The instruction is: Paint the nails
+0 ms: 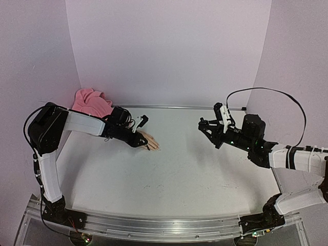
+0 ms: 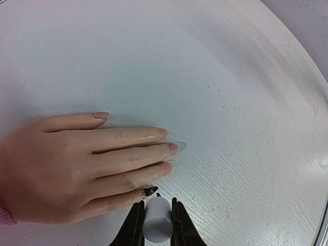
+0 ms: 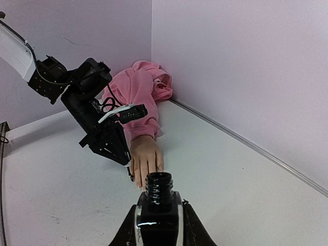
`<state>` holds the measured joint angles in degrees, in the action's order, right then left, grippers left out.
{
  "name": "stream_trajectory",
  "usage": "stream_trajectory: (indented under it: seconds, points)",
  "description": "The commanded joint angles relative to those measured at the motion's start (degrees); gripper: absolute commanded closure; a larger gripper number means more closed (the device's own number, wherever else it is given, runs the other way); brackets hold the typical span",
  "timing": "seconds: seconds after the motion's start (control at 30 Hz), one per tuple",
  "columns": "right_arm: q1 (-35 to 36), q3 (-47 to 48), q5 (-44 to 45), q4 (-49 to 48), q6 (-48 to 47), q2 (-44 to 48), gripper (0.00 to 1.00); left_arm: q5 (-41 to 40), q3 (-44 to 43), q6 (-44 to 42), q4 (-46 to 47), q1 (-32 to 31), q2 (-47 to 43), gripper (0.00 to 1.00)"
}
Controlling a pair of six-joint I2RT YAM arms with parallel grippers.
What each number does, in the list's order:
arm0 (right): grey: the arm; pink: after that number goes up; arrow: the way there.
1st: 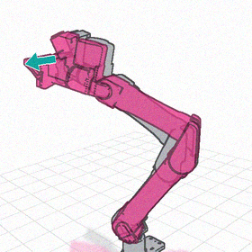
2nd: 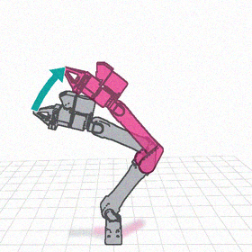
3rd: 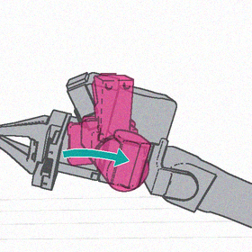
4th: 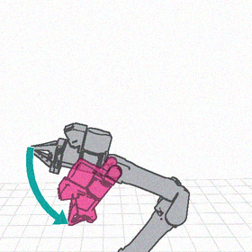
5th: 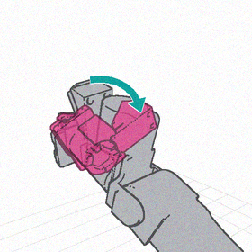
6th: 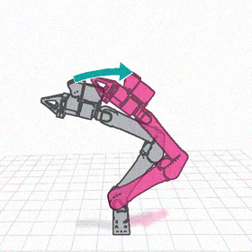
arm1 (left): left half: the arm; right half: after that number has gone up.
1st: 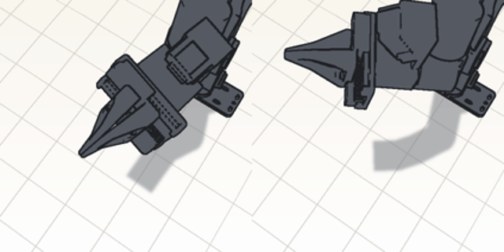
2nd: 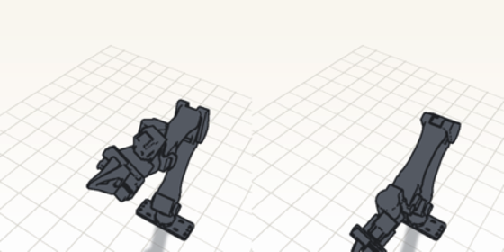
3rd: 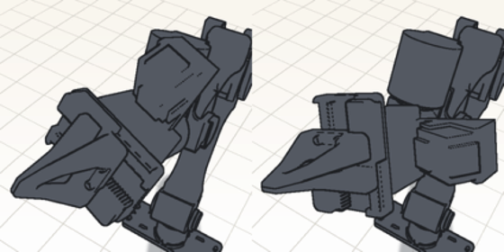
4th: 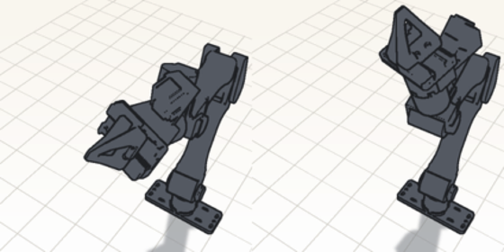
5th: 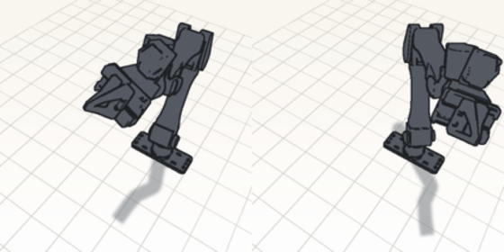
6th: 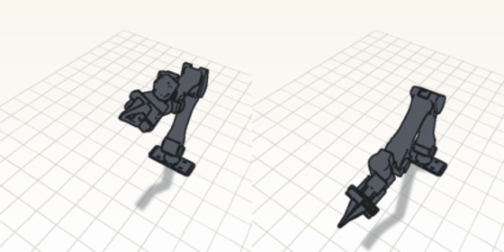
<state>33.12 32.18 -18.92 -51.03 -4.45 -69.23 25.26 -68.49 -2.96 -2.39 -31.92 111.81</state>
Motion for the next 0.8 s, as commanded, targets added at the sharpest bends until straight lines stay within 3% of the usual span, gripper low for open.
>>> stream_trajectory:
  seconds: [0.0, 0.77]
  points:
    - [-0.2, 0.6, -1.1, -4.9, 0.8, 0.6, 1.00, -1.1, -0.6, 0.1, 2.0, 0.2, -1.4, 1.00]
    - [-0.3, 0.8, -1.3, -5.0, 0.8, 0.0, 1.00, -0.6, -2.4, -0.6, 2.0, 0.5, 1.5, 1.00]
